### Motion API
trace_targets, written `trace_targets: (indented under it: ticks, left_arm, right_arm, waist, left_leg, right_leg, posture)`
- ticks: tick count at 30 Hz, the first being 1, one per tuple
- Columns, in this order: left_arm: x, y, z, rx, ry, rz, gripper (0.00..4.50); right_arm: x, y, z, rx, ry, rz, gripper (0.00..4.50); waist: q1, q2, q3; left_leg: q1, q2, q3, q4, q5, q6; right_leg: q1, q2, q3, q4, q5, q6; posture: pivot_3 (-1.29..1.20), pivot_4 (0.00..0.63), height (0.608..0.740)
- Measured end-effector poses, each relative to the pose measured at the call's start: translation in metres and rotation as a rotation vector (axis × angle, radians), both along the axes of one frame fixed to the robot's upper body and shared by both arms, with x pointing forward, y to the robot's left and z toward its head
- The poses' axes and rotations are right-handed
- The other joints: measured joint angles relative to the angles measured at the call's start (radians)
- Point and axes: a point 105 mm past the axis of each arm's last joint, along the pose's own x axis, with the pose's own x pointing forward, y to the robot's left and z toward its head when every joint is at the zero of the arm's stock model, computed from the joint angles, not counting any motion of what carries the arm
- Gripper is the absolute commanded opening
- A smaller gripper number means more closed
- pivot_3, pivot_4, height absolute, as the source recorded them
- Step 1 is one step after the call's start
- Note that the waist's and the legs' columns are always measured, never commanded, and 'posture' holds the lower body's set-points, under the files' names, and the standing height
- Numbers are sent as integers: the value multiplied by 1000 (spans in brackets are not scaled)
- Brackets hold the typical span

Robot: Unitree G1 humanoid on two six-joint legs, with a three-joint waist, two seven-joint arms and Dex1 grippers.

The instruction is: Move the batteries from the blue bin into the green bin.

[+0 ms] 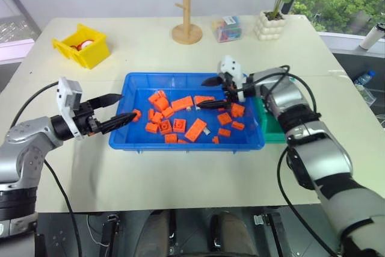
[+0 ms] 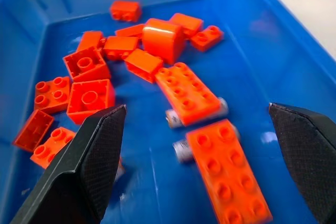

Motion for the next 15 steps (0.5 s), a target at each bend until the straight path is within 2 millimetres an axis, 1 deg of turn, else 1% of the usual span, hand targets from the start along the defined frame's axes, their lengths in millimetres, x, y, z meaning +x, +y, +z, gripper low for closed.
trace_targets:
  ticks: [4,6,12,15]
  left_arm:
    - [0,-1,0,3,-5,11,4500]
    - [-1,-2,-1,0,-2,12,4500]
    - [0,-3,-1,-7,-9,27,4500]
    - [0,-4,0,-10,-13,32,4500]
  right_arm:
    - [2,10,-1,-24,-13,23,4420]
    - [2,12,-3,-36,-11,29,4420]
    - [-1,29,-14,-74,3,70,4420]
    - [0,30,-14,-89,1,70,4420]
  waist:
    - [3,0,0]
    - [2,0,0]
    - [-2,0,0]
    - [0,0,0]
  left_leg:
    - [0,0,0,0,0,0]
    - [0,0,0,0,0,0]
    - [0,0,0,0,0,0]
    - [0,0,0,0,0,0]
  right_leg:
    - [0,0,0,0,0,0]
    - [0,0,0,0,0,0]
    - [0,0,0,0,0,0]
    - [0,0,0,0,0,0]
  posture:
    - [0,150,739]
    - [0,150,739]
    - [0,150,739]
    - [0,150,739]
